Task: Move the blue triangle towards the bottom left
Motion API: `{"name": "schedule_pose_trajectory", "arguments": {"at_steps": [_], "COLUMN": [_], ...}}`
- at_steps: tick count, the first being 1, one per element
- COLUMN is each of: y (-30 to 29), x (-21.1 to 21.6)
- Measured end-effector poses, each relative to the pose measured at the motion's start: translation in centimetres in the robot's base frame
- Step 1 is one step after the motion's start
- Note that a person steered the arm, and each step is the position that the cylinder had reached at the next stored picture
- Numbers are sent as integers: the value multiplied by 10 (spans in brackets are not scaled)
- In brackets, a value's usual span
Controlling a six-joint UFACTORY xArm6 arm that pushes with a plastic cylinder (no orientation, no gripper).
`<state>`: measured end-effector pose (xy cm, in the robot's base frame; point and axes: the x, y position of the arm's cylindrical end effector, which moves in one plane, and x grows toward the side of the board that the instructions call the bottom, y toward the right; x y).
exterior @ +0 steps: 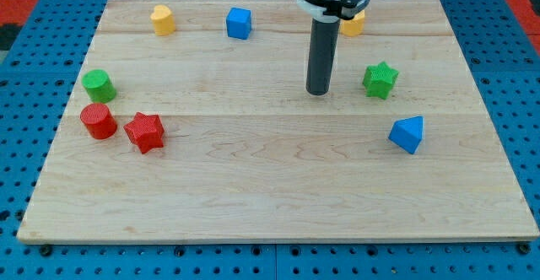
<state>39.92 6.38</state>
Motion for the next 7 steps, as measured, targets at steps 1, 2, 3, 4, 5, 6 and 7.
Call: {"name": "schedule_pose_trajectory", "arguments": {"at_steps": [1,2,3,4,5,6,7], "y": [26,48,99,138,150,189,126], "x": [0,0,5,6,34,65,67]}}
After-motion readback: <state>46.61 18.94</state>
